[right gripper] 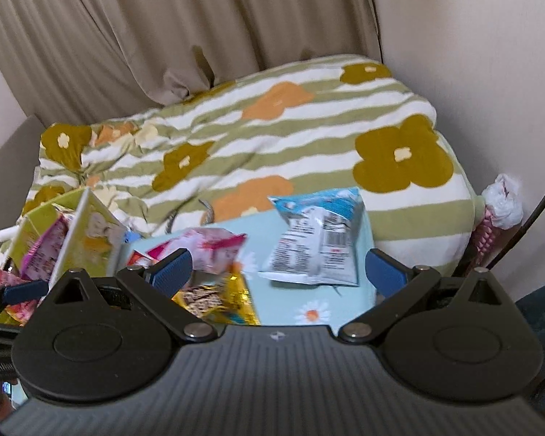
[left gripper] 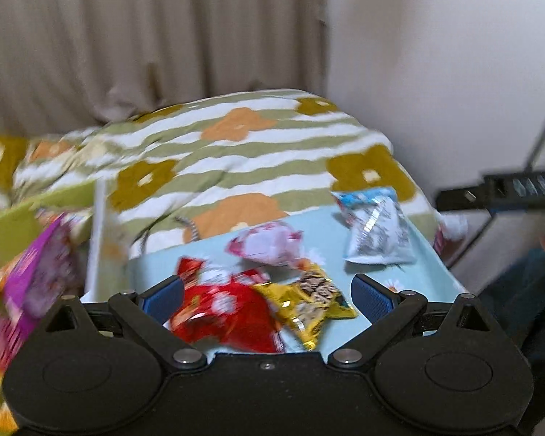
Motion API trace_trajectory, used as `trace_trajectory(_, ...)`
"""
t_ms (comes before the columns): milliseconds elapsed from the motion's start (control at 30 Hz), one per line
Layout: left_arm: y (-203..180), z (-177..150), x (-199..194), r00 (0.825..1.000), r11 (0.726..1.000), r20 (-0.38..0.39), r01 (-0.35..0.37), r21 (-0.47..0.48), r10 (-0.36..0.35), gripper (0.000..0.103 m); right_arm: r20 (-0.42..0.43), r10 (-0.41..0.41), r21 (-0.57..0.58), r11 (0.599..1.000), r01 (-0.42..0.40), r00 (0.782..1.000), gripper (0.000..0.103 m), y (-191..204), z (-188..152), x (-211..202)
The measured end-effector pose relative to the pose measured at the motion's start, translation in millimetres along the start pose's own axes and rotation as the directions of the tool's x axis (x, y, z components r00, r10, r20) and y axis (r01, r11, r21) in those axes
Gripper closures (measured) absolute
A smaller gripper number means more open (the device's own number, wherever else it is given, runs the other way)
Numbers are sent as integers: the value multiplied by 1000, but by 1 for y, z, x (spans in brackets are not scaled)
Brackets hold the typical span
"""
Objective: Organize snacks
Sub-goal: 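Move both open tools back to the remaining snacks on the tablecloth, then grasp the gold Pillows bag with the left tool while the right tool grasps the blue-white barcode bag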
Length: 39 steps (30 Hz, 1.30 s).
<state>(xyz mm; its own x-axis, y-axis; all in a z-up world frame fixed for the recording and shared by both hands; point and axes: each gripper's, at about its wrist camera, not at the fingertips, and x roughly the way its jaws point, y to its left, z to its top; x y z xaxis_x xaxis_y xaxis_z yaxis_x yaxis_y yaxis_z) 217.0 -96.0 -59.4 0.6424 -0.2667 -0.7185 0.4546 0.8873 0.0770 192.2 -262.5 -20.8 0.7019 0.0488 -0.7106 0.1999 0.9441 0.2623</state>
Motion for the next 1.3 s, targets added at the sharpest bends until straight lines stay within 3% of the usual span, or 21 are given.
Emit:
trace_trajectory(200, -35, 3, 52, 999, 962, -44, 22, 272, -11, 3, -44, -3, -25, 1000, 2, 999, 0, -26, 8, 35)
trace_trajectory(433, -51, -7, 105, 986, 914, -163, 97, 394, -35, 4, -64, 9, -34, 999, -11, 998, 0, -42, 12, 70)
trace_trajectory(533, -53, -11, 118, 979, 902, -200, 113, 417, -30, 10, -82, 14, -33, 999, -16, 997, 0, -45, 11, 85)
trace_trajectory(633, -55, -14, 131, 973, 902, -232, 120, 414, -23, 13, -100, 19, -36, 999, -22, 995, 0, -47, 11, 99)
trace_trajectory(733, -52, -14, 141, 967, 914, -255, 126, 385, -25, 22, -110, 20, -49, 998, -25, 994, 0, -47, 12, 112)
trace_trajectory(867, -48, -15, 151, 960, 934, -277, 125, 335, -29, 44, -119, 13, -76, 997, -23, 993, 0, -46, 14, 129)
trace_trajectory(933, -48, -15, 155, 955, 941, -295, 137, 308, -43, 46, -124, 11, -86, 996, -22, 992, 0, -45, 14, 136)
trace_trajectory(1300, -46, -18, 153, 962, 976, -270, 102, 192, -48, 48, -162, 0, -118, 993, -19, 987, 0, -42, 13, 170)
